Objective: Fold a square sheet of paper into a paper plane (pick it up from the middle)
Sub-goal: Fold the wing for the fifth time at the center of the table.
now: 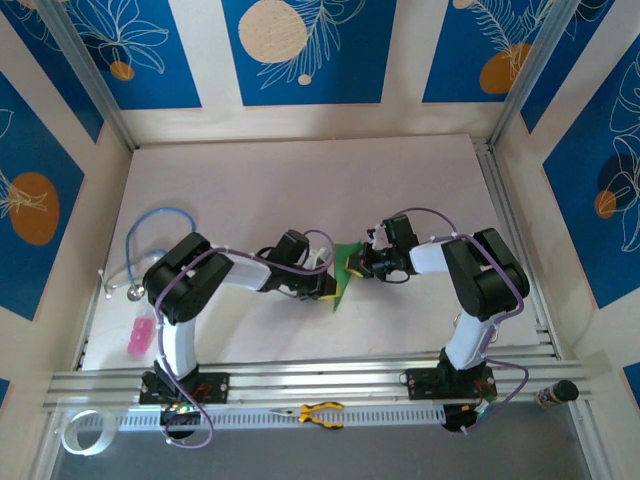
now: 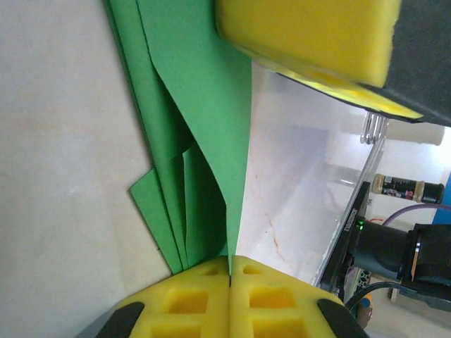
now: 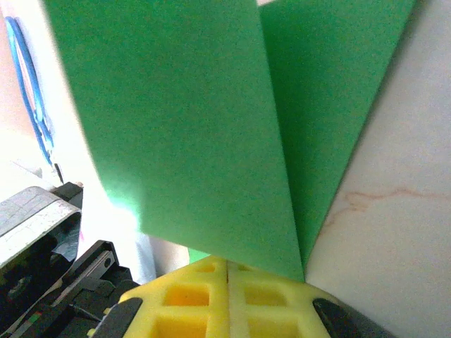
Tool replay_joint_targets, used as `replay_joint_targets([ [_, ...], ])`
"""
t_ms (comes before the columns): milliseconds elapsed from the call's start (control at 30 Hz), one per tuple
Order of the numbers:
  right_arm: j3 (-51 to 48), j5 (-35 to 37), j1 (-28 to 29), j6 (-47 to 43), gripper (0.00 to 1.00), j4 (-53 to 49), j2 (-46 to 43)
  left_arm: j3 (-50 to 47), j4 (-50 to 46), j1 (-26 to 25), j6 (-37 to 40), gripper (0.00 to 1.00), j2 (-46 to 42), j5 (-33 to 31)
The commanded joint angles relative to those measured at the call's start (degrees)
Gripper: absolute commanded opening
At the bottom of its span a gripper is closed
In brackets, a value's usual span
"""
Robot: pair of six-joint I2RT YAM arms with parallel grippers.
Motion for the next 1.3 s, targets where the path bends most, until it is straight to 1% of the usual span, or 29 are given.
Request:
replay_joint_targets([
  [0,0.16,3.00,0.65,-0.87,0.02,-3.83,1.96,-0.88,-11.58,-0.58,3.00,0.06,-0.17,0.41],
  [167,0.12,3.42,0.69,-0.92,0.02,-4.37,1.76,-0.16,-14.46,-0.76,4.29,0.14,-1.45,0.68],
  [300,0.20,3.57,0.73,-1.06,0.02,-4.68,1.72,0.24,-17.77,-0.91,5.89,0.15,-3.04,0.32],
  [400,0.31,3.55,0.75,-1.13,0.02,-4.83,1.76,0.25,-18.07,-1.15,6.07,0.13,-3.59,0.54],
  [500,0.38,3.70,0.72,-1.18,0.02,-5.06,1.83,0.63,-18.11,-1.42,6.26,0.04,-3.22,1.20],
  [533,0.47,3.78,0.71,-1.26,0.02,-5.21,1.78,0.81,-18.20,-1.44,6.39,0.02,-3.07,1.43],
  [600,0.56,3.95,0.69,-1.22,0.02,-5.52,1.79,1.25,-18.93,-1.70,6.82,0.02,-2.83,1.55],
  [733,0.56,4.35,0.73,-1.18,0.02,-5.92,1.92,1.96,-20.20,-1.90,7.76,0.08,-3.23,1.45],
  [833,0.56,4.44,0.75,-1.22,0.02,-6.05,1.90,2.23,-19.61,-1.94,7.72,0.17,-3.98,1.64],
  [933,0.56,4.42,0.69,-1.39,0.02,-6.27,1.79,2.14,-17.50,-1.92,6.74,0.20,-5.45,0.67],
  [1167,0.51,4.20,0.75,-1.48,0.02,-6.28,1.60,2.23,-14.59,-1.79,4.43,0.26,-7.35,-5.53],
  [1267,0.56,4.18,0.73,-1.57,0.02,-6.43,1.48,1.70,-11.23,-1.71,2.41,0.30,-7.59,-6.33],
])
